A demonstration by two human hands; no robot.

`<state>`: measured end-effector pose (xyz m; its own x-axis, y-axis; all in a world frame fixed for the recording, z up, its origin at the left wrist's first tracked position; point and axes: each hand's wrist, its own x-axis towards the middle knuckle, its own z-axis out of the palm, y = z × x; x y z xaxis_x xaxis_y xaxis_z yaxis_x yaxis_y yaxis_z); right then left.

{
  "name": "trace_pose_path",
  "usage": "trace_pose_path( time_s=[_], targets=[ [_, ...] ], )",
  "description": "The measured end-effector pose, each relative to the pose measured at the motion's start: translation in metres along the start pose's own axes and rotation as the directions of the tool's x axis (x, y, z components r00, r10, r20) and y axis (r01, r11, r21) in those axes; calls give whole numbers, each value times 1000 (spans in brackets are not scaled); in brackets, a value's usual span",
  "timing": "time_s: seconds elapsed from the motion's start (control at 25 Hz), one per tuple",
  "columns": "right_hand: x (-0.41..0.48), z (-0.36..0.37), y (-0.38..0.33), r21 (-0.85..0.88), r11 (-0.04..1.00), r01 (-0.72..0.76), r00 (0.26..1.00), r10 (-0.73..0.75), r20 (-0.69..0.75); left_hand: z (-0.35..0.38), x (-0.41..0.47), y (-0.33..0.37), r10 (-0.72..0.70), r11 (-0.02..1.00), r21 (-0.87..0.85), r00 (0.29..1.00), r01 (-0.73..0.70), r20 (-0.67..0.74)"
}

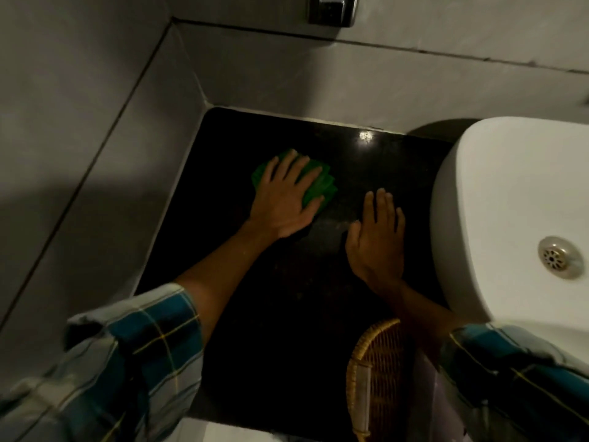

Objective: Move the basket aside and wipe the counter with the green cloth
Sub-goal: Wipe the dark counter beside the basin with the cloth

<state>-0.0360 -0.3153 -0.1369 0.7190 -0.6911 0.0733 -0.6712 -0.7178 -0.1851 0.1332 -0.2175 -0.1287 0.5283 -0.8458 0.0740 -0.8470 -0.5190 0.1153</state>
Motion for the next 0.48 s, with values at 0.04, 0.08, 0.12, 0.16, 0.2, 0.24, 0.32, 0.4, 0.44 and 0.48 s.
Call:
trace_pose_path(
  time_s=[0.04, 0.08, 0.12, 0.16, 0.2, 0.24, 0.32, 0.4, 0.44, 0.48],
  targets=[
    [0, -1, 0, 5, 1000, 2, 1000, -2, 3, -1, -22, 5, 13, 1000, -10, 1000, -13, -8],
    [-1, -1, 0, 13, 1000, 3, 1000, -3, 12, -2, -48, 9, 12, 1000, -16, 1000, -12, -3],
    [-1, -1, 1, 19, 1000, 1, 1000, -1, 18, -3, -75, 10, 1, 1000, -17, 1000, -1, 4],
    [-2, -2, 1, 21, 1000, -2, 1000, 1, 19, -3, -102, 8, -16, 1000, -16, 1000, 16, 4],
    [-2, -3, 1, 18, 1000, -8, 1000, 7, 23, -4, -125, 4, -35, 999, -11, 999, 35, 4],
    [-4, -4, 1, 11, 1000, -12, 999, 11, 35, -5, -145, -4, -61, 998, -3, 998, 61, 6],
    [-5, -6, 0, 16, 1000, -11, 998, 10, 56, -10, -159, -26, -129, 991, 20, 992, 129, 3],
    [-3, -8, 0, 26, 1000, -14, 997, 12, 73, -13, -141, -48, -203, 978, 39, 979, 203, -15],
    [-2, -9, -1, 22, 1000, -16, 996, 14, 83, -15, -125, -61, -251, 967, 40, 968, 252, -26],
    [-1, -9, -2, 16, 1000, -18, 996, 16, 88, -17, -106, -74, -304, 952, 36, 952, 305, -35]
  ],
)
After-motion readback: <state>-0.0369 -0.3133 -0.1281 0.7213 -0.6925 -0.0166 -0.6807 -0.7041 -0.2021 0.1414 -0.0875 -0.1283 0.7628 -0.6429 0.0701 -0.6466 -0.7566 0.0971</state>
